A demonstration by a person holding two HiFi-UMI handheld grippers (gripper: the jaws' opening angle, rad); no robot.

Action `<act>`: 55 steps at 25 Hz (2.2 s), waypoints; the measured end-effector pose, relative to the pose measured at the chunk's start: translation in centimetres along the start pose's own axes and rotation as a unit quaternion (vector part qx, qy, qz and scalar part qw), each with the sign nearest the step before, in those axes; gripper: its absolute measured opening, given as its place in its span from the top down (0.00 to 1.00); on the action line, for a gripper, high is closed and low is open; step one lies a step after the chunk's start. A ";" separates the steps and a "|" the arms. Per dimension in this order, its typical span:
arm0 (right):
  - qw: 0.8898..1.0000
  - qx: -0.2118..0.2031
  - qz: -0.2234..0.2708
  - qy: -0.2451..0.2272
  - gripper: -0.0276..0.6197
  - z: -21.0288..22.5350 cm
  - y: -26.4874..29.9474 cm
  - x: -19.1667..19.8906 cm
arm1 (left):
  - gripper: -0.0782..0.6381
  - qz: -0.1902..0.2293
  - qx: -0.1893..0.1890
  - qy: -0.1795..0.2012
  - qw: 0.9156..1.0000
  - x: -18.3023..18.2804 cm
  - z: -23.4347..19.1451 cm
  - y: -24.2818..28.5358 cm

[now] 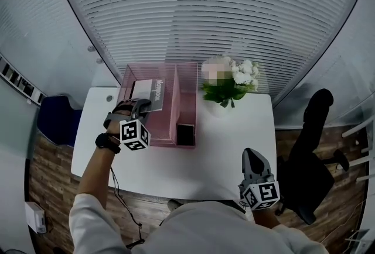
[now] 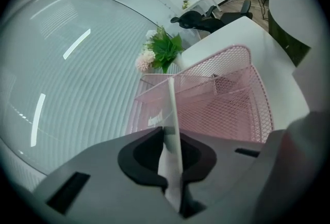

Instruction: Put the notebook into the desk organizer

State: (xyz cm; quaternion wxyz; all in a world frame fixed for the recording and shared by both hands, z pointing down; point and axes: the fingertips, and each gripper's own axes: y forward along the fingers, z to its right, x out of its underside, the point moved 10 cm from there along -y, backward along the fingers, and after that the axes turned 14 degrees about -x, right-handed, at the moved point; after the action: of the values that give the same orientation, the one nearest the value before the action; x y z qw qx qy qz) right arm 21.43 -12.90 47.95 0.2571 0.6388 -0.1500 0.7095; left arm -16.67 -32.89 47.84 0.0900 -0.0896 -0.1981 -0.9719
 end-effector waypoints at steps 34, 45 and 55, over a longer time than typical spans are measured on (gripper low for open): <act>1.000 0.016 0.011 0.006 0.94 0.5 0.2 -0.2 | 0.56 -0.069 0.292 -0.074 0.951 1.3 -1.1 1.5; 1.000 0.009 0.011 0.005 0.94 0.6 0.4 -0.2 | 0.55 -0.064 0.344 -0.132 0.927 1.7 -1.0 0.4; 0.999 -0.034 0.010 -0.002 0.94 -1.3 2.3 -0.5 | 0.55 -0.026 0.236 -0.206 0.949 2.4 -3.3 -3.5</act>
State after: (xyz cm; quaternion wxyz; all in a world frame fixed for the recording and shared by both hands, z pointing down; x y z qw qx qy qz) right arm 19.10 -14.12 47.51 0.2713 0.6291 -0.1814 0.7055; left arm -20.23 -31.39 44.03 0.0408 -0.2585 -0.4387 -0.8597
